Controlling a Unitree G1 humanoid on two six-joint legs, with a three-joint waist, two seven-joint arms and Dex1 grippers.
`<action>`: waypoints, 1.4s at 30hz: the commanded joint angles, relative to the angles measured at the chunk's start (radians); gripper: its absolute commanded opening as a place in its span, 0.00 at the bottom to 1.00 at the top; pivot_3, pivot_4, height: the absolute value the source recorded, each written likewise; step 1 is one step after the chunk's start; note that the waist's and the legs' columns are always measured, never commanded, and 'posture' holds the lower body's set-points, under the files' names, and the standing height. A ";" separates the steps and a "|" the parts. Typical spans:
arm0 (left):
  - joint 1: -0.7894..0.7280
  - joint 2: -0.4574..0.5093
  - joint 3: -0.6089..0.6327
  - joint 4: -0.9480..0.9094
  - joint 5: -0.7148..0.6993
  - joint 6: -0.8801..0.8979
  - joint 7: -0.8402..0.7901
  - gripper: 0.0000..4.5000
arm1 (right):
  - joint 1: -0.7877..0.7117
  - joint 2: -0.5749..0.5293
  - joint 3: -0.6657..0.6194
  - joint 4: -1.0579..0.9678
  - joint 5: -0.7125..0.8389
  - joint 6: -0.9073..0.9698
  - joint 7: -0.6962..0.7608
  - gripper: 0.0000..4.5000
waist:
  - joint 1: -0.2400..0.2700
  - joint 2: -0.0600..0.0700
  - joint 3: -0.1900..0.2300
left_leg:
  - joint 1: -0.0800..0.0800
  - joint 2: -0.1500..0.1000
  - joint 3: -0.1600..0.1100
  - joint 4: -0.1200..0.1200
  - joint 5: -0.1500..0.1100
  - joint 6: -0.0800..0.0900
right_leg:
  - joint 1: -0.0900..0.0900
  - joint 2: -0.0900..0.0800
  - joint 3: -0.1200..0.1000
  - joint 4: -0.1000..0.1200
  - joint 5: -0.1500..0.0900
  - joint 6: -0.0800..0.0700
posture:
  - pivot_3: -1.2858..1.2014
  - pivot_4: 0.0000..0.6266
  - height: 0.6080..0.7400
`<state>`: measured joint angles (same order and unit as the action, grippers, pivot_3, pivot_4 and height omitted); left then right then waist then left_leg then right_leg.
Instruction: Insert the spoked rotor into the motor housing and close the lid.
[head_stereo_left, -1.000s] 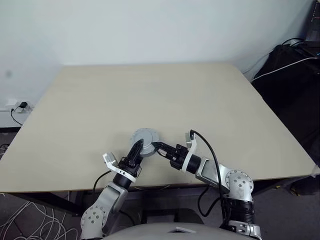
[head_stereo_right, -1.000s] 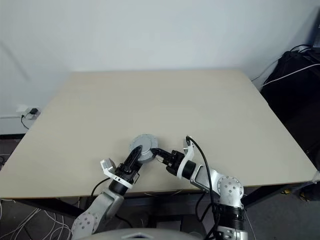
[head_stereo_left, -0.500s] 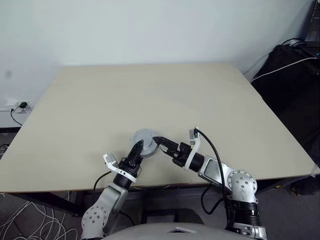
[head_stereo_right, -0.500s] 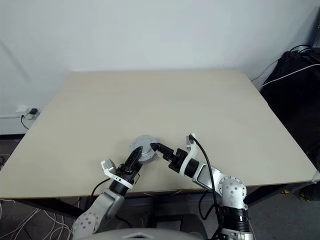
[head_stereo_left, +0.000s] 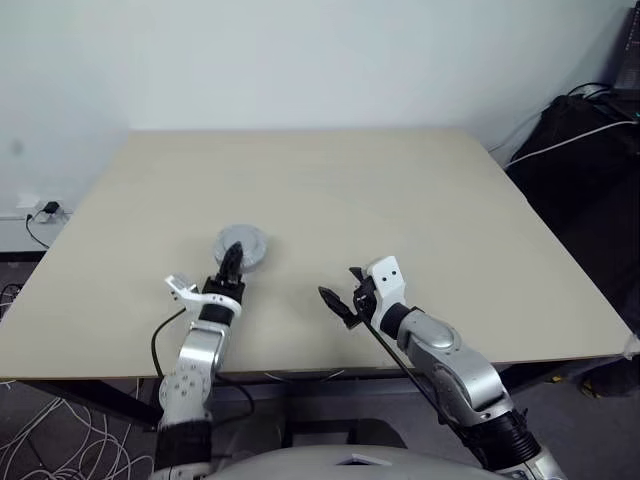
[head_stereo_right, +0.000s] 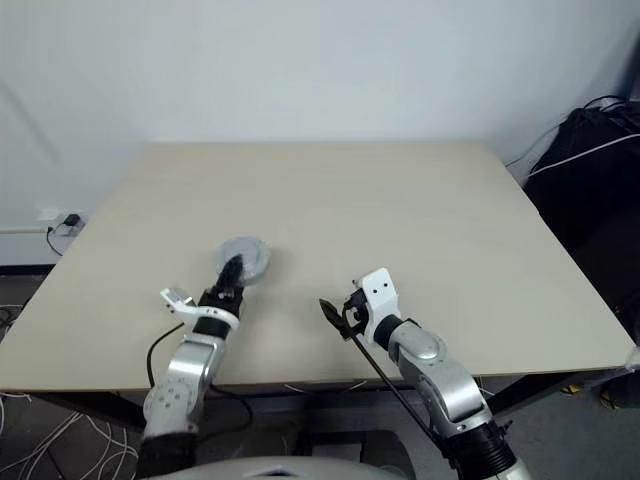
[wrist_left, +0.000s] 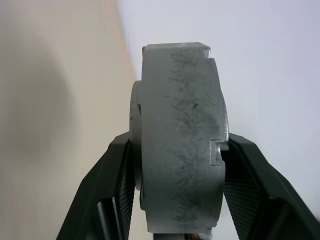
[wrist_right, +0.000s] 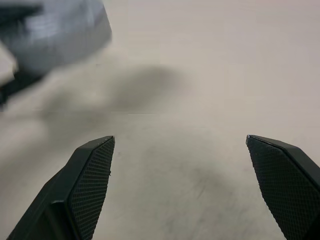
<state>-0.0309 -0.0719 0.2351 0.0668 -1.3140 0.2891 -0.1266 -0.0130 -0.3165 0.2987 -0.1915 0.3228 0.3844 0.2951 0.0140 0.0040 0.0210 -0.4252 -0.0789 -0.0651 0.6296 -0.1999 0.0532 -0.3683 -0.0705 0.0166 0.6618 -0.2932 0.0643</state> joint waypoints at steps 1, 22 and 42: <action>-0.140 -0.016 0.059 0.084 0.048 -0.042 0.024 0.46 | 0.000 0.016 -0.020 0.023 -0.046 -0.076 0.023 1.00 | 0.006 -0.003 0.001 | 0.000 0.000 0.000 0.000 0.000 0.000 | 0.000 0.000 0.000 0.000 0.001 0.000 | 0.52 0.00 1.00; -0.715 0.131 0.326 0.903 0.334 -0.109 -0.017 0.46 | 0.057 0.064 -0.068 0.008 -0.093 -0.080 0.074 1.00 | 0.015 -0.012 0.005 | -0.001 0.001 0.000 0.001 0.005 0.000 | -0.001 0.003 0.002 0.000 0.011 0.010 | 0.52 0.00 1.00; -0.734 0.125 0.433 0.974 0.442 -0.100 0.097 0.99 | 0.055 0.088 -0.077 0.002 -0.102 -0.043 0.084 1.00 | 0.002 -0.012 0.002 | 0.001 0.001 -0.001 0.001 0.005 -0.001 | -0.002 0.001 0.002 0.003 0.015 0.008 | 0.52 0.00 1.00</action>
<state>-0.7630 0.0598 0.6608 1.0948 -0.8790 0.1821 -0.0448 0.0549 -0.2351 0.2365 -0.1447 0.2200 0.3399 0.3748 0.0163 -0.0081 0.0228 -0.4238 -0.0783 -0.0660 0.6304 -0.1943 0.0524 -0.3699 -0.0694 0.0192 0.6646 -0.2786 0.0727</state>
